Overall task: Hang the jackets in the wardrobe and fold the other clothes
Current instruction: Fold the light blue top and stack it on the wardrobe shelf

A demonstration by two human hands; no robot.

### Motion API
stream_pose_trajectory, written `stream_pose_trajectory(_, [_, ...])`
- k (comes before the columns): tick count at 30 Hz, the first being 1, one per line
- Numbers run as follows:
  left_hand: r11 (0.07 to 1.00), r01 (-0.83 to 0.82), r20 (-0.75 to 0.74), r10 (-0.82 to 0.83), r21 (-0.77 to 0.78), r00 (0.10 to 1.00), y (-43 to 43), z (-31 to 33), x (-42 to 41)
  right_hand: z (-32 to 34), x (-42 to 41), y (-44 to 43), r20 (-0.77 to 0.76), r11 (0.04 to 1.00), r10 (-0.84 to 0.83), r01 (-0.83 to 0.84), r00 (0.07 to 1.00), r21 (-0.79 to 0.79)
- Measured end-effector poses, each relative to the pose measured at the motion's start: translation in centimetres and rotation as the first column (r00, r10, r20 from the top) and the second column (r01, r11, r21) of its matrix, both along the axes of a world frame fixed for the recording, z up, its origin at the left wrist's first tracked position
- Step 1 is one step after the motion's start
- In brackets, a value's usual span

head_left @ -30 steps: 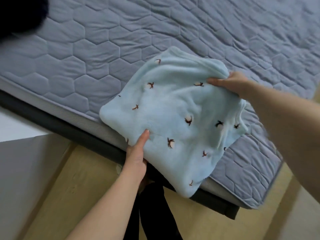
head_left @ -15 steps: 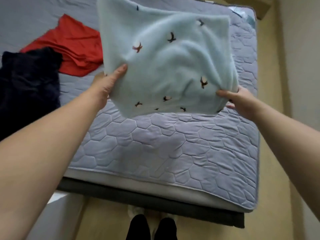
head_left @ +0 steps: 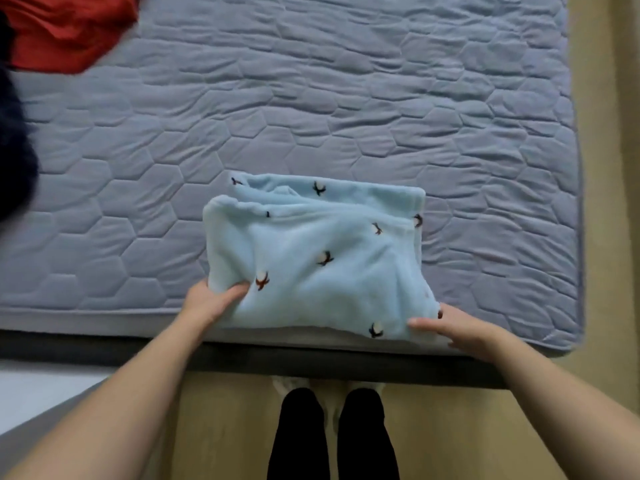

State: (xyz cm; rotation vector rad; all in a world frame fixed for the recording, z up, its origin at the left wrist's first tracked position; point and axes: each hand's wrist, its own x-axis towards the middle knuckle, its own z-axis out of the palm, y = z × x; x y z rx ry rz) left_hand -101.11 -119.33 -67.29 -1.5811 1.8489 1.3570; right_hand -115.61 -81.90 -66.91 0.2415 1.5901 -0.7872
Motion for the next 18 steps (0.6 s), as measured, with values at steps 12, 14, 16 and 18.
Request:
stream_pose_trajectory(12, [0.996,-0.049,-0.341,0.073,0.08,0.937,-2.2,0.4,-4.0,-1.4,-4.8,-6.4,-0.223,0.979,-0.206,0.199,0.953,-0.051])
stream_pose_trajectory(14, [0.999,-0.052,-0.437,0.043,-0.008,0.898,-2.5,1.8,-4.8,-0.8,-4.5,-6.7,-0.54,0.964,-0.266,0.222,0.798,-0.145])
stream_pose_trajectory(16, [0.992,-0.074,-0.52,0.012,-0.098,0.854,-3.0,3.3,-6.1,0.1,-5.0,-6.6,-0.729,0.937,-0.341,0.275,0.594,-0.214])
stream_pose_trajectory(18, [0.978,-0.094,-0.527,-0.017,-0.184,0.849,-3.3,3.3,-7.8,0.2,-5.6,-6.7,-0.77,0.909,-0.387,0.352,0.507,-0.225])
